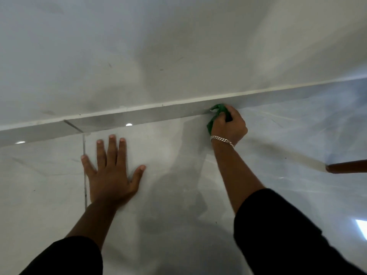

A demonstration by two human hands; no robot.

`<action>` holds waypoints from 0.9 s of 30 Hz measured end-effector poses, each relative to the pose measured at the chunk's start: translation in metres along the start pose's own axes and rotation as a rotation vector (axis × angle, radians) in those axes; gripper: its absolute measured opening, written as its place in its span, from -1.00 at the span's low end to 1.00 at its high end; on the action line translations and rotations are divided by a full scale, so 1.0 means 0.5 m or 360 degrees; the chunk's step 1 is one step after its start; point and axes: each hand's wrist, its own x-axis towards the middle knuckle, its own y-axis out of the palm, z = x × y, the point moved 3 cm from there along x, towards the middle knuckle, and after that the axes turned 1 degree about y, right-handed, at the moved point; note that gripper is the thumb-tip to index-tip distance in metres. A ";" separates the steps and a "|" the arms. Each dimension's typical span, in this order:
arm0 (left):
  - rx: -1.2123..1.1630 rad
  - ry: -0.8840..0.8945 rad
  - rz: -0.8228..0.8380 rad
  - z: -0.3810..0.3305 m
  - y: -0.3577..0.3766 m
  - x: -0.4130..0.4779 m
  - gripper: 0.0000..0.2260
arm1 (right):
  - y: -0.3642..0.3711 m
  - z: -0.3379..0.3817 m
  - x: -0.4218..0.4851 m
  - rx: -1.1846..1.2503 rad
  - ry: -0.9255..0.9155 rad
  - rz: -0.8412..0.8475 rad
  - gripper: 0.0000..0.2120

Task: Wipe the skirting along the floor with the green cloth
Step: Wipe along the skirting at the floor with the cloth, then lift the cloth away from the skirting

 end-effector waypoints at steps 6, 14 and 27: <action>0.0015 -0.0001 -0.0047 0.005 0.014 0.000 -0.19 | 0.070 0.047 -0.151 0.0471 0.0253 -0.0063 -0.83; -0.0407 -0.0128 -0.0262 -0.005 -0.012 -0.010 -0.35 | 0.104 0.061 -0.258 0.0479 0.0117 0.1194 -0.81; -0.2926 -0.0973 0.0005 -0.345 -0.486 -0.303 -0.73 | -0.461 0.414 -0.230 0.0488 0.0434 0.1464 -0.60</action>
